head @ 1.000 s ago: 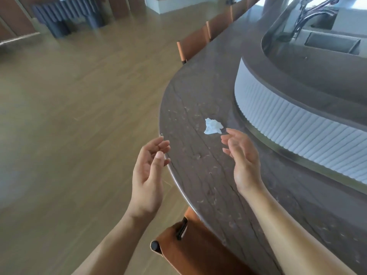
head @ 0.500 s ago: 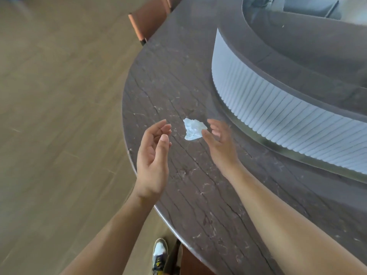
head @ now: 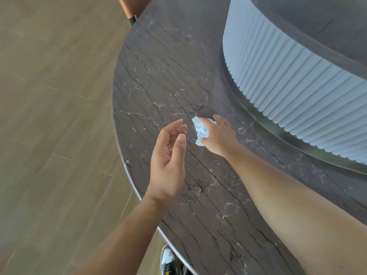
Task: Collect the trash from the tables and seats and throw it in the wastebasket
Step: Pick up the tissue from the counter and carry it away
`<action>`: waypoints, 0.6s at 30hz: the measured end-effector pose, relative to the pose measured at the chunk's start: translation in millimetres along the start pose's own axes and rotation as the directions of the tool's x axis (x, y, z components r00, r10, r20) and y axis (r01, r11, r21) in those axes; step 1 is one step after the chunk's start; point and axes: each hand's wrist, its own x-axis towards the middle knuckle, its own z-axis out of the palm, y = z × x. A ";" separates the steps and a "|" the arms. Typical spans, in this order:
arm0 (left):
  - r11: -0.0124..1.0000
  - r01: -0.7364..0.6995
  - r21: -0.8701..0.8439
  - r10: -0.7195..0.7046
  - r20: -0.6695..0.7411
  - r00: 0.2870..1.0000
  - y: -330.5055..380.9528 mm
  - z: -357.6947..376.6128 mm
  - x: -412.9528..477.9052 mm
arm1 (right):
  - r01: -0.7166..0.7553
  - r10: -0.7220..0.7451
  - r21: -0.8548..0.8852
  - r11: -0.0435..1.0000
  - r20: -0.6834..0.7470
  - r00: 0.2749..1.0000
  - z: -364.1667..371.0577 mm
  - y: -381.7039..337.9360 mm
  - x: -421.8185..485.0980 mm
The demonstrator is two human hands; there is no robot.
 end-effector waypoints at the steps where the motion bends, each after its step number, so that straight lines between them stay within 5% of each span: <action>1: 1.000 0.007 0.000 -0.007 0.000 1.000 -3.5 -1.6 1.2 | -0.005 0.005 -0.036 0.999 0.016 1.000 4.4 1.0 2.9; 9: 0.998 0.060 0.005 -0.060 0.005 0.998 -20.1 -16.4 -4.4 | 0.042 -0.063 -0.152 0.988 -0.135 0.989 30.4 8.6 -22.8; 14: 0.997 0.071 -0.009 -0.071 0.037 0.997 -19.2 -23.3 -12.1 | -0.018 0.042 0.145 0.989 -0.165 0.985 35.8 11.7 -54.2; 18: 0.994 0.112 -0.002 -0.111 0.106 0.988 -11.1 -24.0 -20.9 | -0.082 0.181 0.468 0.880 -0.171 0.969 18.4 -0.6 -90.8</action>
